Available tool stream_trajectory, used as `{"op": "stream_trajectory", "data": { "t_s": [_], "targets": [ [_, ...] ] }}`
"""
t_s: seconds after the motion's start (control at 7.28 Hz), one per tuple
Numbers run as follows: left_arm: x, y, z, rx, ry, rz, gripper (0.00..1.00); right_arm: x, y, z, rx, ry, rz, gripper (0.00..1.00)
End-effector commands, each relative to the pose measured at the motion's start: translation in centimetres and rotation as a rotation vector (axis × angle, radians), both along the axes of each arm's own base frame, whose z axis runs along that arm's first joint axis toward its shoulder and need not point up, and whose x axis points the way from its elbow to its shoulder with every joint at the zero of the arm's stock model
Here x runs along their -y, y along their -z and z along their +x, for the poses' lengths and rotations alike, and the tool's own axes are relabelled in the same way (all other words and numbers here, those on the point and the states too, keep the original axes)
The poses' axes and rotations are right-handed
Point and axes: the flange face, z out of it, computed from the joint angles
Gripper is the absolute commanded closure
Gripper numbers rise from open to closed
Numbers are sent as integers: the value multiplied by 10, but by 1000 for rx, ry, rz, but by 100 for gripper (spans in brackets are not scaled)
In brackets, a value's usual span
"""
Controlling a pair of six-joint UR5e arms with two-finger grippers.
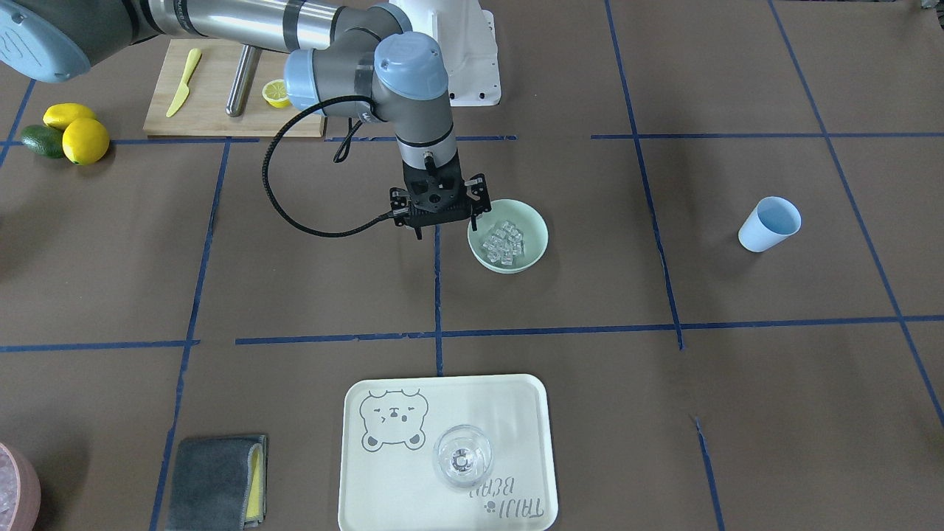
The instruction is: Pour ice into bowl
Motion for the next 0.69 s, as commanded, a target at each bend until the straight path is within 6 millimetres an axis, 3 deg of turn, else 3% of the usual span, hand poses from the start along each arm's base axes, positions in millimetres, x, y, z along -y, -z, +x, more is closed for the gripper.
{"op": "stream_trajectory", "data": {
  "t_s": [0.0, 0.14, 0.27, 0.55],
  "targets": [
    [0, 1, 0, 0, 0, 3, 0, 1, -6, -21, -9, 6, -2, 30],
    [0, 1, 0, 0, 0, 3, 0, 0, -4, -23, -5, 9, -2, 54],
    [0, 0, 0, 0, 0, 1, 0, -1, 1, -23, 1, 10, -3, 96],
    [-1, -1, 0, 0, 0, -2, 0, -3, 11, -25, 28, -26, -57, 100]
  ]
}}
